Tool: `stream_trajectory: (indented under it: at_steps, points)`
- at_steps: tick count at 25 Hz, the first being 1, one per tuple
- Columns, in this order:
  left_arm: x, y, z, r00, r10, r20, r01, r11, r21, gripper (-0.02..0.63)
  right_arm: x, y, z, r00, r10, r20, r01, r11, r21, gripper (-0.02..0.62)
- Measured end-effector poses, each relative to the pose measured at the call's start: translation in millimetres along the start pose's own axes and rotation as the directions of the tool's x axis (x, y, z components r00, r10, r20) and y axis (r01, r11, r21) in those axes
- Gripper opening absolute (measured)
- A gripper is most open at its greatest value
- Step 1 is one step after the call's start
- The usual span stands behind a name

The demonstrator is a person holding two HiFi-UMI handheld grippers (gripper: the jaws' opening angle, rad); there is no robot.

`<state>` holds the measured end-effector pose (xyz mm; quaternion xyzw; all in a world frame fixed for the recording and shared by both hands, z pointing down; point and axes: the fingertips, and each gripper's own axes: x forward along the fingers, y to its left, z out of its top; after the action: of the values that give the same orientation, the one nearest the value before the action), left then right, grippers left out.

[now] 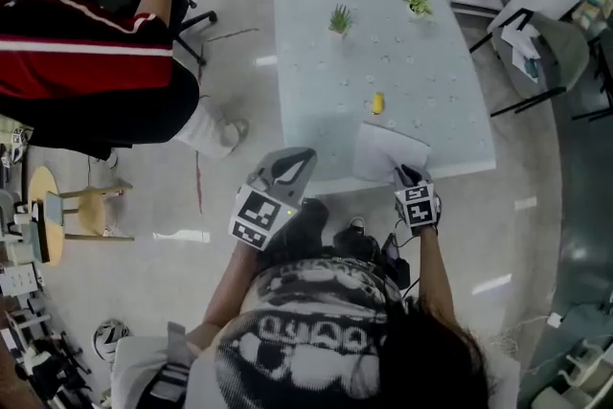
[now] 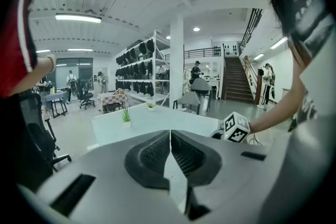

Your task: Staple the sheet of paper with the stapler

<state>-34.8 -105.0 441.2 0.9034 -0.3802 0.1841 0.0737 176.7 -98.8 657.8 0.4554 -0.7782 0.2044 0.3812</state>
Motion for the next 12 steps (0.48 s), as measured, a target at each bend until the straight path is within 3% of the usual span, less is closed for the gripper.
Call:
stream_trajectory:
  at_steps: [3, 12]
  points:
    - [3, 24, -5, 1.0, -0.021, -0.006, 0.021, 1.0, -0.016, 0.006, 5, 4, 6, 0.999, -0.015, -0.037, 0.014, 1.0, -0.02, 0.067]
    - [6, 29, -11, 0.998, -0.058, -0.015, 0.058, 0.998, -0.01, 0.006, 15, 5, 21, 0.997, -0.035, -0.065, 0.033, 0.999, -0.03, 0.051]
